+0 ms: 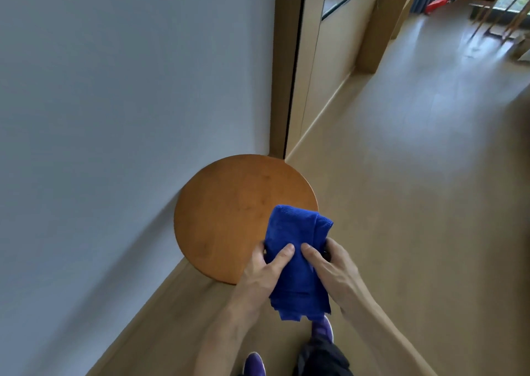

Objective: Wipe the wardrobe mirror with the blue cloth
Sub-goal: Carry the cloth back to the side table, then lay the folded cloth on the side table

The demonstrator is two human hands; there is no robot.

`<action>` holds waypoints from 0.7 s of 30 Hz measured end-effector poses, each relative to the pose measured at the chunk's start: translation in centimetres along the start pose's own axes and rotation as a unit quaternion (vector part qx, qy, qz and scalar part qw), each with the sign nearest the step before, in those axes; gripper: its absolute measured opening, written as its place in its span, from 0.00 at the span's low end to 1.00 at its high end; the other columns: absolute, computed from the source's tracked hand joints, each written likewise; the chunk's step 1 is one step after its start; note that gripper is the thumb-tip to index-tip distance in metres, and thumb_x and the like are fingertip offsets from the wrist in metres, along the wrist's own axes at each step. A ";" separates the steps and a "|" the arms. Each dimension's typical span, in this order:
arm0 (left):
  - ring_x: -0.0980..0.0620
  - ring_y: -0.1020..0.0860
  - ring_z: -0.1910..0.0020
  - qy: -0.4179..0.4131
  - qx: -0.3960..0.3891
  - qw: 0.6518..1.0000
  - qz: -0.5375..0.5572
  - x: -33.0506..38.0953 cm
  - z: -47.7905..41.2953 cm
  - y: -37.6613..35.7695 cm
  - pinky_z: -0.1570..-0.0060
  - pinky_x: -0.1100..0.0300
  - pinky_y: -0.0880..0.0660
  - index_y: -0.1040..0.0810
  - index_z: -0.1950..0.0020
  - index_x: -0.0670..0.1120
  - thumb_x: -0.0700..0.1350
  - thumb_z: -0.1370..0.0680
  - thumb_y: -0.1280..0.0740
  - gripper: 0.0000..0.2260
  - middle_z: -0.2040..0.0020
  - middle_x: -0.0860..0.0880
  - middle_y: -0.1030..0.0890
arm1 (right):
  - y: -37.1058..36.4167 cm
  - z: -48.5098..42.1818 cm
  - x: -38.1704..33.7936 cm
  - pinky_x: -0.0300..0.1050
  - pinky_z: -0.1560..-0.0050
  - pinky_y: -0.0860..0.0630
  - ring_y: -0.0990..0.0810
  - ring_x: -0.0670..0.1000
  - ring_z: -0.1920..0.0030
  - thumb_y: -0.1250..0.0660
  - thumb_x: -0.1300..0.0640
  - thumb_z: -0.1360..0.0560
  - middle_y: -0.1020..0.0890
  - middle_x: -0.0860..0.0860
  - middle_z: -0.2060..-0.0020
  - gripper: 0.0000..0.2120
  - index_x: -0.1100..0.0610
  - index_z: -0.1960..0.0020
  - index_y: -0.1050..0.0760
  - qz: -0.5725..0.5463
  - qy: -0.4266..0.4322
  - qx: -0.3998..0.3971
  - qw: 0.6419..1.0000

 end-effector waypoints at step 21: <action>0.64 0.17 0.51 0.060 0.270 0.940 0.203 5.3 -14.3 -2.7 0.58 0.71 0.23 0.23 0.38 0.56 0.59 0.20 0.33 0.13 0.45 0.58 0.16 | -3.8 -24.8 -7.9 0.58 0.48 0.17 0.14 0.53 0.52 0.23 0.47 0.30 0.13 0.51 0.53 0.17 0.53 0.45 0.21 0.106 -0.013 -0.345 0.933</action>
Point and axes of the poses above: each hand's wrist, its own z-axis away from the middle knuckle, its own y-axis out of the back of the hand, x = y × z, the point moved 9 cm from there along -z, towards the middle knuckle
